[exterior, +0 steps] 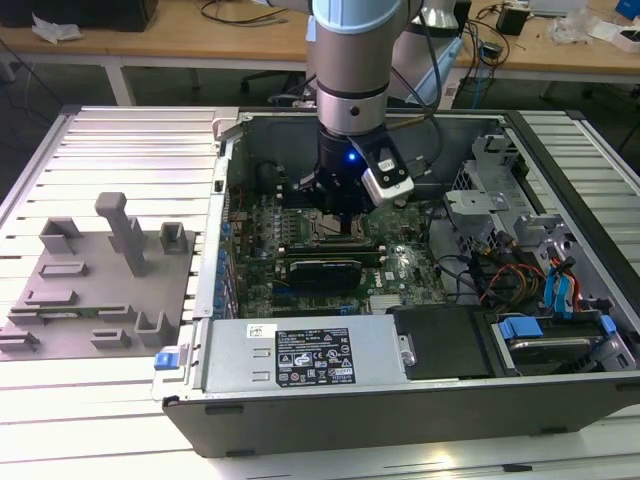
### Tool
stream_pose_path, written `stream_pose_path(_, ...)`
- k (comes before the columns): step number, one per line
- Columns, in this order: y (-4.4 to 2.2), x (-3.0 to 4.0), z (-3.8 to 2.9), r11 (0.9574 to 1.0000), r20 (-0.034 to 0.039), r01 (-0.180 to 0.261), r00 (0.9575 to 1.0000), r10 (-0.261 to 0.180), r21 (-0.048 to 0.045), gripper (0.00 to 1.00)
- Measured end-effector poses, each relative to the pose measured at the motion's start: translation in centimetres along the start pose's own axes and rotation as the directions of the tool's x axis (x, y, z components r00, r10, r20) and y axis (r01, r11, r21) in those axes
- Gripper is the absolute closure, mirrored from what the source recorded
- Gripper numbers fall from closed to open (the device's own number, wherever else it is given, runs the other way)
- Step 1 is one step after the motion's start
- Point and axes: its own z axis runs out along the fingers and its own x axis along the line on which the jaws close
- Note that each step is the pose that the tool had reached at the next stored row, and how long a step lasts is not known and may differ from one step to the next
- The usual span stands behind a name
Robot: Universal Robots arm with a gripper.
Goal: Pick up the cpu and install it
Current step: 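Install the second cpu locking lever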
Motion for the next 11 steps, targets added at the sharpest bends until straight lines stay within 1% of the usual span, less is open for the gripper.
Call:
stream_pose_path(1, -0.07, 0.00, 0.02, 0.9999, 0.0004, 0.015, 0.9999, -0.015, -0.0011, 0.89)
stream_pose_path(4, -0.14, 0.12, 0.05, 0.9993, 0.0010, 0.037, 0.9993, -0.037, -0.0027, 0.89)
stream_pose_path(6, -0.17, 0.50, 0.07, 0.9991, 0.0011, 0.043, 0.9991, -0.043, -0.0030, 0.89)
stream_pose_path(11, -0.20, 0.59, 0.10, 0.9990, 0.0010, 0.044, 0.9990, -0.044, -0.0028, 0.89)
